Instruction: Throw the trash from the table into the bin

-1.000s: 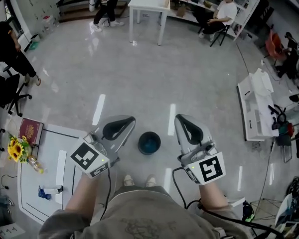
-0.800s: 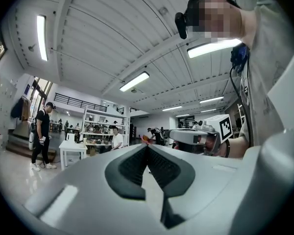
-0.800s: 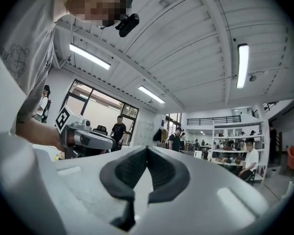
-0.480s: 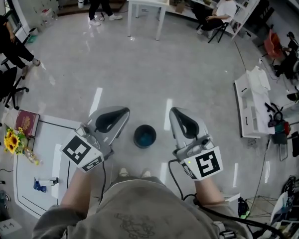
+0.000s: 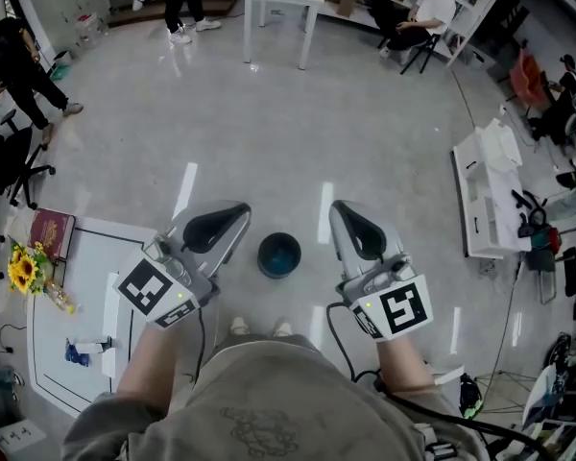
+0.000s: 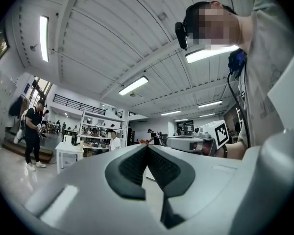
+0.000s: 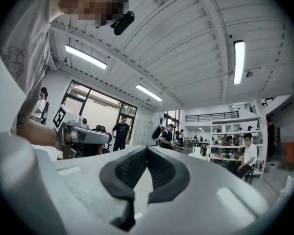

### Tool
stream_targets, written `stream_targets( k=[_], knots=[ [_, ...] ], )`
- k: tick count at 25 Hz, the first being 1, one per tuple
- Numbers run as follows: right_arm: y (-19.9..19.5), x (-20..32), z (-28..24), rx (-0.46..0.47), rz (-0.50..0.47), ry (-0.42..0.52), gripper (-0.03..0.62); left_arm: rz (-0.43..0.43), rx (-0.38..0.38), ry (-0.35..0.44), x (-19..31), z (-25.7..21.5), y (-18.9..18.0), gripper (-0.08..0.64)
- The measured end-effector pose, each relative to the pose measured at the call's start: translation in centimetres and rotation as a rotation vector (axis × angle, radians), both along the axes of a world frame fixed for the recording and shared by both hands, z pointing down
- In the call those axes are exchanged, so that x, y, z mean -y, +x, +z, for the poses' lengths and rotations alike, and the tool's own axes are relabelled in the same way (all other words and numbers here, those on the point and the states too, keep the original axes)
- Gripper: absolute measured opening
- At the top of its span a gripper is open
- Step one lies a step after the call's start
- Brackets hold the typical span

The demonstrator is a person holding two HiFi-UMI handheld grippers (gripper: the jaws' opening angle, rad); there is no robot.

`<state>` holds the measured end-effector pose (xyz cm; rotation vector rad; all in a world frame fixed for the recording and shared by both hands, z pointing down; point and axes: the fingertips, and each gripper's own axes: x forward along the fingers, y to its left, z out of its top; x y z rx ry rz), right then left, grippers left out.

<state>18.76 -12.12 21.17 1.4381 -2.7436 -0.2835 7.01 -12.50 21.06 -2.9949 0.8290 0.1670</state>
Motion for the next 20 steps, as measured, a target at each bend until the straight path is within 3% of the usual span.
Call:
stream_targets(
  k=[11, 20],
  knots=[
    [2.3, -0.6, 1.2, 0.002, 0.011, -0.033, 0.003, 0.010, 0.028, -0.044, -0.3, 1.4, 2.1, -0.002],
    [4.3, -0.7, 2.9, 0.017, -0.031, -0.077, 0.003, -0.062, 0.062, -0.073, -1.1, 2.7, 3.2, -0.002]
  ],
)
